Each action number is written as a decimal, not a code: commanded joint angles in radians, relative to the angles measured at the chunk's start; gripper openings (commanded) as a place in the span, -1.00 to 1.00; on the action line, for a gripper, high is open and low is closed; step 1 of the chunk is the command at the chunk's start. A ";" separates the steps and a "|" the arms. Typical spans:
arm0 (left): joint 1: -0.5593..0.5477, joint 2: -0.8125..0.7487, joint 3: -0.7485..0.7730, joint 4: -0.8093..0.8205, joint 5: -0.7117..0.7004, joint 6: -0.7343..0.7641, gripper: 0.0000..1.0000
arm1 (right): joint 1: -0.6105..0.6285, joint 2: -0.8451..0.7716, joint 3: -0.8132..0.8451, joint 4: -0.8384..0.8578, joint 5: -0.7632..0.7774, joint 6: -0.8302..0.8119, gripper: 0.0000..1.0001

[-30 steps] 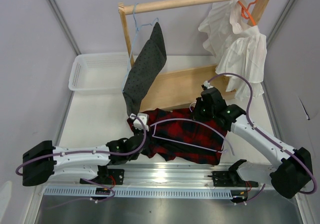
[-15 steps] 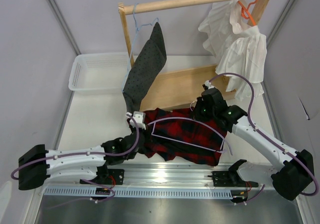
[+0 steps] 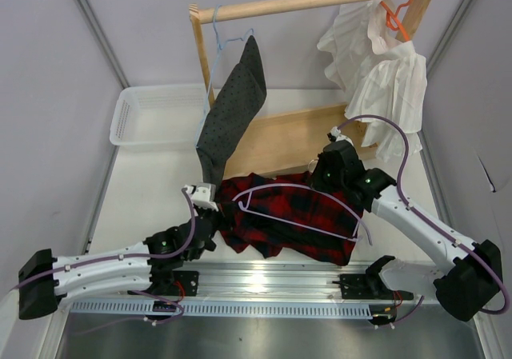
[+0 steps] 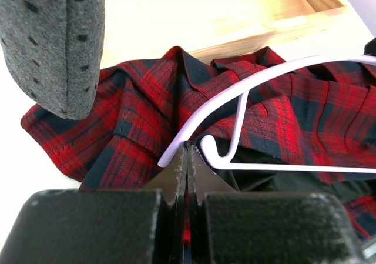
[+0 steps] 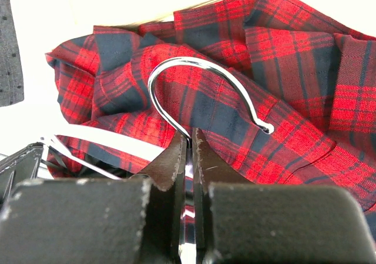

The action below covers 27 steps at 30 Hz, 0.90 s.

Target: Place the skirt on the hanger

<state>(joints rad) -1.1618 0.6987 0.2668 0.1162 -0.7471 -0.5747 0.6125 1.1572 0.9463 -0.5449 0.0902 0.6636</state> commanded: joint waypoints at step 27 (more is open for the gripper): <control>0.014 0.094 0.015 0.203 -0.060 0.154 -1.00 | 0.018 0.016 0.039 -0.010 -0.078 0.034 -1.00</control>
<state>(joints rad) -1.1557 0.7822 0.2668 0.2394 -0.7582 -0.4747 0.6247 1.1736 0.9463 -0.5552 0.0395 0.6922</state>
